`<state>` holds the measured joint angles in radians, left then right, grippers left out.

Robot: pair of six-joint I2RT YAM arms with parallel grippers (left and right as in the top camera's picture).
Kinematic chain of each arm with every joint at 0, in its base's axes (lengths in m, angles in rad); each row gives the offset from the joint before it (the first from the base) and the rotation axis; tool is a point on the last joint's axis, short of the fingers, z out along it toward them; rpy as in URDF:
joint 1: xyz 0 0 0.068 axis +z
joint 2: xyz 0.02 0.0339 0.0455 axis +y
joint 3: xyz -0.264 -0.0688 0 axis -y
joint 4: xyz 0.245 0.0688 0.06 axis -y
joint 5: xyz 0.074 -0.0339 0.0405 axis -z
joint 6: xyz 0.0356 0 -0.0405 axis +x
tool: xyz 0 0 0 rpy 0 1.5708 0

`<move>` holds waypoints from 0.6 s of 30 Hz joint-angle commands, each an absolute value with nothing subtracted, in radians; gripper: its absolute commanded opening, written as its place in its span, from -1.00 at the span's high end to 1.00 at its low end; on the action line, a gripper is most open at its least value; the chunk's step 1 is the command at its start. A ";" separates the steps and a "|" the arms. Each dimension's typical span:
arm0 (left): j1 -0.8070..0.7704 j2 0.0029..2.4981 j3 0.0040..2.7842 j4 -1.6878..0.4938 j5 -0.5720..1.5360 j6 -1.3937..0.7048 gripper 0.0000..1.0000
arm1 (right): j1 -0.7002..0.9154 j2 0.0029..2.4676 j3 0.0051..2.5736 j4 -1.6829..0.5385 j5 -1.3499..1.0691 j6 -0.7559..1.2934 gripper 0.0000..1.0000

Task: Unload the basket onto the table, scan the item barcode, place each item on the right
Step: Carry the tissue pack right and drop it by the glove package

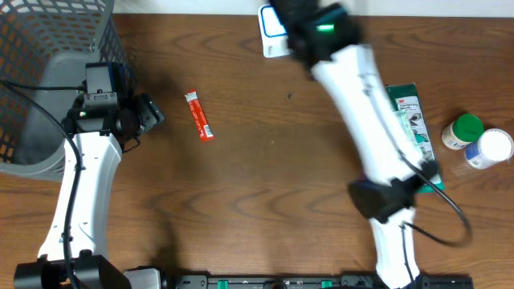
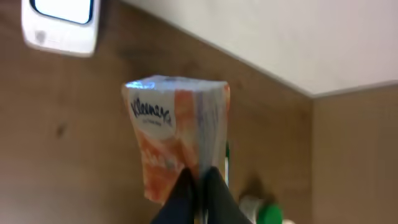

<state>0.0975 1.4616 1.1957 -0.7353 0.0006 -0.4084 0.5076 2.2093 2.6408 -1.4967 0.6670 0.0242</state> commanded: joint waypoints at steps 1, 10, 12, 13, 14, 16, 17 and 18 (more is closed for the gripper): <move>0.106 1.450 1.201 -0.737 -0.012 -0.417 -0.69 | 0.413 2.150 2.645 -1.604 0.447 0.074 0.98; 0.106 1.450 1.201 -0.737 -0.012 -0.417 -0.69 | 0.152 2.139 2.549 -1.699 0.272 0.078 0.98; 0.106 1.450 1.201 -0.737 -0.012 -0.417 -0.69 | 0.109 2.139 2.486 -1.699 0.272 0.078 0.98; 0.106 1.450 1.201 -0.737 -0.012 -0.417 -0.69 | 0.080 2.139 2.427 -1.697 0.273 0.078 0.98; 0.106 1.450 1.201 -0.737 -0.012 -0.417 -0.68 | 0.061 2.139 2.385 -1.694 0.273 0.078 0.98; 0.106 1.450 1.201 -0.737 -0.012 -0.417 -0.69 | 0.002 2.139 2.244 -1.671 0.273 0.078 0.98; 0.106 1.450 1.201 -0.737 -0.012 -0.417 -0.69 | -0.019 2.139 2.185 -1.653 0.273 0.078 0.98; 0.106 1.450 1.201 -0.737 -0.012 -0.417 -0.69 | -0.037 2.139 2.136 -1.634 0.273 0.078 0.98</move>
<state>0.0975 1.4616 1.1957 -0.7353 0.0002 -0.4084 0.0250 2.1292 2.2803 -1.6623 0.2844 0.0620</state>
